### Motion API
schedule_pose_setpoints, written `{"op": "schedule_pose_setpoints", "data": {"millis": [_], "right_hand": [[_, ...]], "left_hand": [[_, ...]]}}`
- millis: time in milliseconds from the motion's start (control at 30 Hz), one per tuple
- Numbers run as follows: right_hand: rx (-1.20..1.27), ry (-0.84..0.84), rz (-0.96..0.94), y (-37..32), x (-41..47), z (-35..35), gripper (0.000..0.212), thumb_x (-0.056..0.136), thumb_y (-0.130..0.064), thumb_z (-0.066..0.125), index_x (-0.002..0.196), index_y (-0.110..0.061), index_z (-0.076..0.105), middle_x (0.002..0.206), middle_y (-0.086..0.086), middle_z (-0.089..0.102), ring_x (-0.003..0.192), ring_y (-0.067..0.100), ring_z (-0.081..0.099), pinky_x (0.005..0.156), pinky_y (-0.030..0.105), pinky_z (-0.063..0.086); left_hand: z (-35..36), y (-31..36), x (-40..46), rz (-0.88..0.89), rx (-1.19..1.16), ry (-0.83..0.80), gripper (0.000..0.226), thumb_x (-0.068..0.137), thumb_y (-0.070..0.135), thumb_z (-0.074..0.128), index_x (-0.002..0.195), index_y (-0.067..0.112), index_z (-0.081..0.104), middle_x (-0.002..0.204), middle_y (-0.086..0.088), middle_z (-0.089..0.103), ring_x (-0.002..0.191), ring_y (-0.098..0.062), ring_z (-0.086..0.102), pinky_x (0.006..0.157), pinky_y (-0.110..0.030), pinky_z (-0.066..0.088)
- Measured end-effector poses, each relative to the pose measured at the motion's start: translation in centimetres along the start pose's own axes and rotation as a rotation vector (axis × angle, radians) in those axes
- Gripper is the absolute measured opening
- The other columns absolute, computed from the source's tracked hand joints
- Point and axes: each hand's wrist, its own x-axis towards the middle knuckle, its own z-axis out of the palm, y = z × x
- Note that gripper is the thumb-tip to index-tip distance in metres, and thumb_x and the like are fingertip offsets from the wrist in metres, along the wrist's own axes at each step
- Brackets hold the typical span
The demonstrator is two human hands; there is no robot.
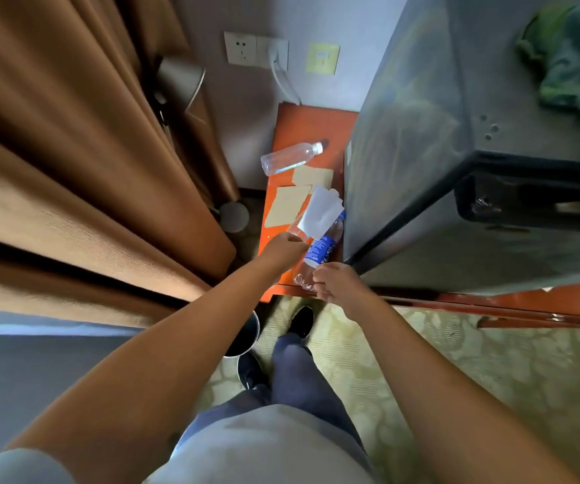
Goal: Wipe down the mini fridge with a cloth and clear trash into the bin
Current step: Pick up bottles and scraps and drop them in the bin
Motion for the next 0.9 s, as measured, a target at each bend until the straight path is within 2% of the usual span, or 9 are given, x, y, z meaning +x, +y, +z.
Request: {"op": "schedule_pose_setpoints", "data": {"millis": [100,200,267,400,467,567,733,800,900], "right_hand": [[0.065,0.049,0.055,-0.4,2.3,0.5,0.029,0.097,0.004,0.045,0.076,-0.015,0.048,0.063,0.005,0.044,0.052,0.014,0.039,0.055,0.023,0.036],[0.196,0.081,0.071,-0.9,5.2,1.0,0.026,0.096,0.005,0.047,0.079,-0.014,0.049,0.067,0.005,0.045,0.057,0.014,0.043,0.057,0.022,0.039],[0.266,0.140,0.051,-1.4,6.8,1.3,0.016,0.098,0.000,0.049,0.100,-0.016,0.052,0.081,0.005,0.052,0.066,0.013,0.053,0.062,0.021,0.047],[0.343,0.298,0.047,-2.2,9.9,1.5,0.038,0.098,-0.012,0.059,0.134,-0.019,0.049,0.117,0.010,0.059,0.086,0.016,0.063,0.066,0.024,0.055],[0.342,0.343,0.053,-2.5,11.3,1.6,0.051,0.095,-0.012,0.062,0.143,-0.018,0.046,0.126,0.012,0.057,0.100,0.024,0.064,0.073,0.031,0.058],[0.251,0.411,0.063,-3.0,12.8,1.8,0.064,0.093,-0.016,0.065,0.150,-0.023,0.036,0.131,0.010,0.054,0.113,0.030,0.061,0.095,0.045,0.057],[0.226,0.483,0.082,-3.6,14.4,1.8,0.065,0.094,-0.016,0.065,0.150,-0.027,0.032,0.134,0.009,0.051,0.111,0.027,0.060,0.097,0.047,0.057],[0.176,0.497,0.085,-3.5,14.7,1.6,0.065,0.095,-0.015,0.065,0.150,-0.025,0.032,0.139,0.011,0.048,0.113,0.025,0.057,0.096,0.046,0.057],[0.129,0.534,0.069,-3.4,14.8,1.4,0.062,0.095,-0.019,0.067,0.147,-0.021,0.034,0.141,0.012,0.046,0.113,0.025,0.057,0.096,0.046,0.057]], "left_hand": [[0.2,-0.2,2.1,-0.036,0.016,0.019,0.042,0.092,0.028,0.061,0.131,0.014,0.054,0.120,-0.004,0.060,0.106,-0.022,0.060,0.084,-0.031,0.054],[0.3,-0.1,4.7,-0.004,0.036,0.073,0.055,0.088,0.028,0.064,0.139,0.014,0.047,0.130,-0.004,0.058,0.097,-0.017,0.056,0.068,-0.023,0.044],[0.6,0.0,6.9,-0.008,0.079,0.101,0.058,0.087,0.027,0.064,0.141,0.015,0.044,0.133,-0.006,0.056,0.096,-0.019,0.058,0.062,-0.022,0.041],[1.4,1.0,10.8,-0.028,0.220,0.101,0.069,0.087,0.026,0.062,0.149,0.016,0.035,0.148,-0.011,0.040,0.116,-0.034,0.057,0.084,-0.037,0.054],[2.0,1.5,12.4,-0.022,0.251,0.113,0.070,0.087,0.028,0.062,0.150,0.017,0.033,0.149,-0.009,0.038,0.118,-0.033,0.055,0.086,-0.039,0.055],[2.8,1.8,14.6,-0.005,0.275,0.141,0.065,0.088,0.026,0.061,0.147,0.015,0.037,0.144,-0.008,0.042,0.111,-0.022,0.050,0.062,-0.021,0.043],[3.2,1.8,16.3,-0.018,0.328,0.215,0.044,0.087,0.012,0.059,0.129,0.021,0.054,0.129,-0.006,0.048,0.116,-0.030,0.048,0.086,-0.040,0.054],[3.3,1.8,16.5,0.007,0.294,0.270,0.040,0.083,0.005,0.062,0.119,0.023,0.059,0.122,-0.005,0.050,0.109,-0.028,0.052,0.080,-0.040,0.057],[3.4,2.0,16.6,0.053,0.219,0.268,0.035,0.083,0.003,0.064,0.112,0.022,0.061,0.114,-0.001,0.056,0.096,-0.020,0.057,0.064,-0.025,0.054]]}}
